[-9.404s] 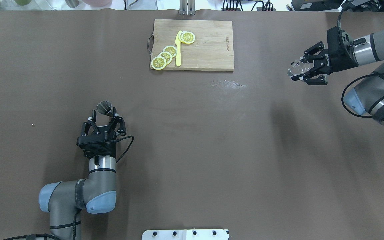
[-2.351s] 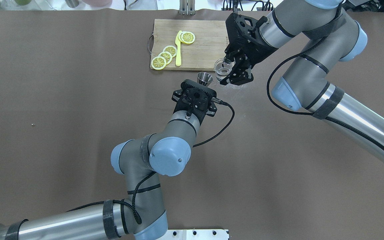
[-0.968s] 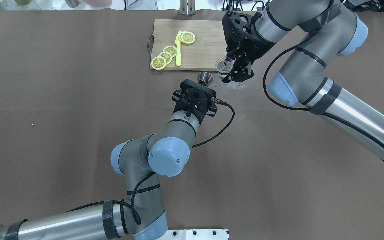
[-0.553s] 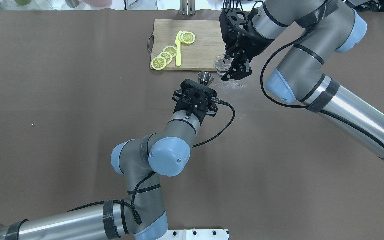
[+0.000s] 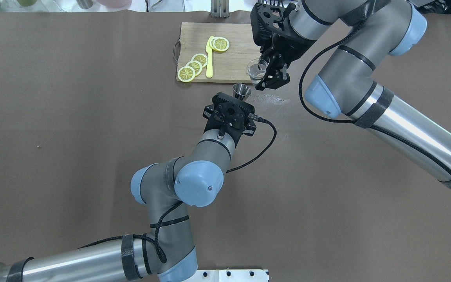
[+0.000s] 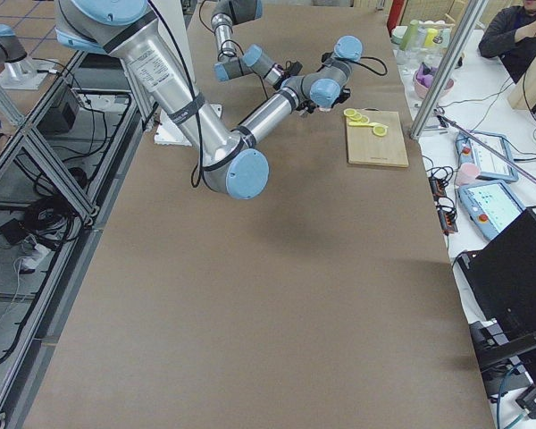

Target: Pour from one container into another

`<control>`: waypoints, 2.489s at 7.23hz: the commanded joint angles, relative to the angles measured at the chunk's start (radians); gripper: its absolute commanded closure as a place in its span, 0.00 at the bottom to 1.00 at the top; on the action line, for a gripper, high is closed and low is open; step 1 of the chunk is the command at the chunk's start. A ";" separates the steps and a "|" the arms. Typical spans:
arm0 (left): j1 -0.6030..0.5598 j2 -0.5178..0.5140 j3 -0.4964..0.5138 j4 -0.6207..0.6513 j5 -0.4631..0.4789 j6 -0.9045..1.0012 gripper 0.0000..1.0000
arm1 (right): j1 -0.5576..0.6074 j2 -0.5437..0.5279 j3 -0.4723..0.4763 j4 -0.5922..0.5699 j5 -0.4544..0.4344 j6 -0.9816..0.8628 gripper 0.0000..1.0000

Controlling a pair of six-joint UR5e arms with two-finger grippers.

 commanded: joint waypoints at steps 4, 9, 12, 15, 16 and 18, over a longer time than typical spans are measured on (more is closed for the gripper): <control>0.001 0.000 0.003 -0.007 0.001 0.000 1.00 | -0.019 0.013 0.025 -0.074 -0.059 -0.071 1.00; 0.000 0.000 0.003 -0.007 0.001 0.000 1.00 | -0.041 -0.004 0.071 -0.111 -0.104 -0.166 1.00; 0.000 0.000 0.003 -0.007 0.001 0.000 1.00 | -0.041 -0.016 0.080 -0.131 -0.102 -0.220 1.00; 0.001 0.000 0.003 -0.007 0.001 0.000 1.00 | -0.038 -0.013 0.077 -0.175 -0.102 -0.264 1.00; 0.001 0.000 0.003 -0.007 0.001 0.000 1.00 | -0.037 -0.010 0.074 -0.178 -0.102 -0.266 1.00; 0.001 0.000 0.003 -0.007 0.001 0.000 1.00 | -0.036 0.005 0.071 -0.210 -0.102 -0.284 1.00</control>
